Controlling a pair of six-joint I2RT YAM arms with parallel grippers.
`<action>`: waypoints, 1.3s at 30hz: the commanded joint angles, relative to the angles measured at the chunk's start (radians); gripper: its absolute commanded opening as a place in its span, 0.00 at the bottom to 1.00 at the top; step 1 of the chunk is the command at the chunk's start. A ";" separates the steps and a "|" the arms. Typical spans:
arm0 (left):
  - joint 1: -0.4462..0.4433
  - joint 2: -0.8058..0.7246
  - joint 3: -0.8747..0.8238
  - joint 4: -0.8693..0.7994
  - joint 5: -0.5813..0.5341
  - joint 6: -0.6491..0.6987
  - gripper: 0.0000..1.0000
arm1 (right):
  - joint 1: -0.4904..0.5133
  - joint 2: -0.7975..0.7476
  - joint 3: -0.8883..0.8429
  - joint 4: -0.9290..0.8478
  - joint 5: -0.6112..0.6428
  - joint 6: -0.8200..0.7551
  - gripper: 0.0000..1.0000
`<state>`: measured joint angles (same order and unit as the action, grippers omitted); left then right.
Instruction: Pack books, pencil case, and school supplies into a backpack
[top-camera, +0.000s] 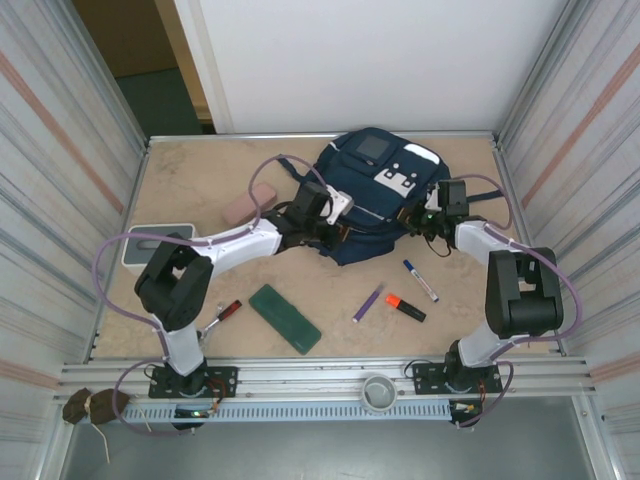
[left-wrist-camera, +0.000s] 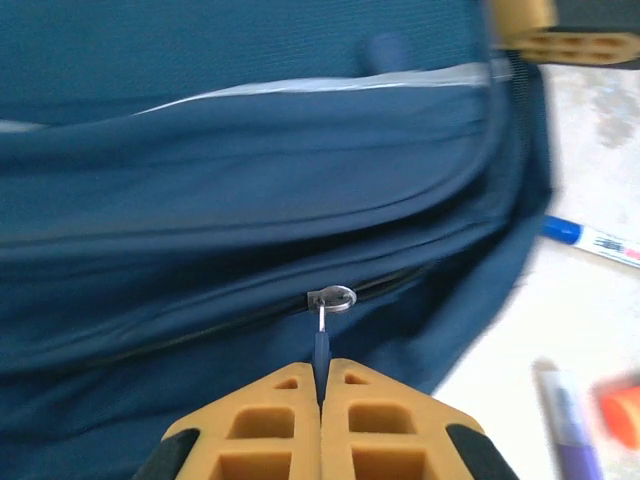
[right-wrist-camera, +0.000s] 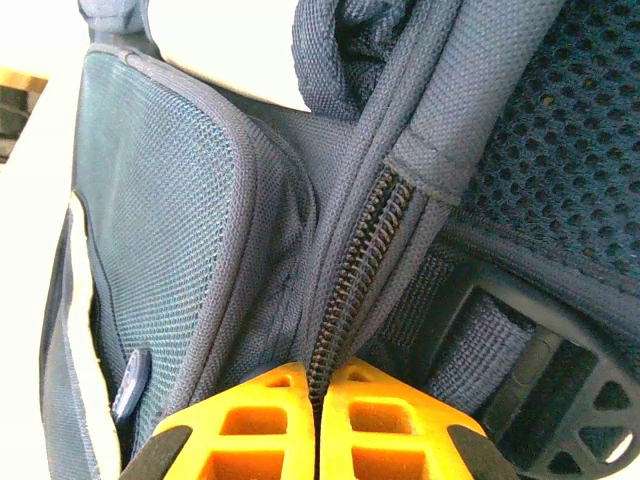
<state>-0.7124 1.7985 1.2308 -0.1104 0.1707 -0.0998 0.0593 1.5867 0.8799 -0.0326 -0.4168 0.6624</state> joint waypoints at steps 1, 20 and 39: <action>0.041 -0.067 -0.032 0.000 -0.063 0.018 0.00 | -0.032 -0.033 0.060 -0.099 0.026 -0.106 0.02; 0.042 -0.133 -0.003 0.049 0.165 -0.036 0.00 | 0.280 -0.324 0.002 -0.110 0.264 -0.560 0.52; 0.050 -0.140 0.027 0.034 0.205 -0.042 0.00 | 0.444 -0.151 -0.006 -0.007 0.339 -0.734 0.44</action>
<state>-0.6666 1.7241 1.2156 -0.1043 0.3267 -0.1352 0.4984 1.4094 0.8738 -0.0711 -0.1162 -0.0387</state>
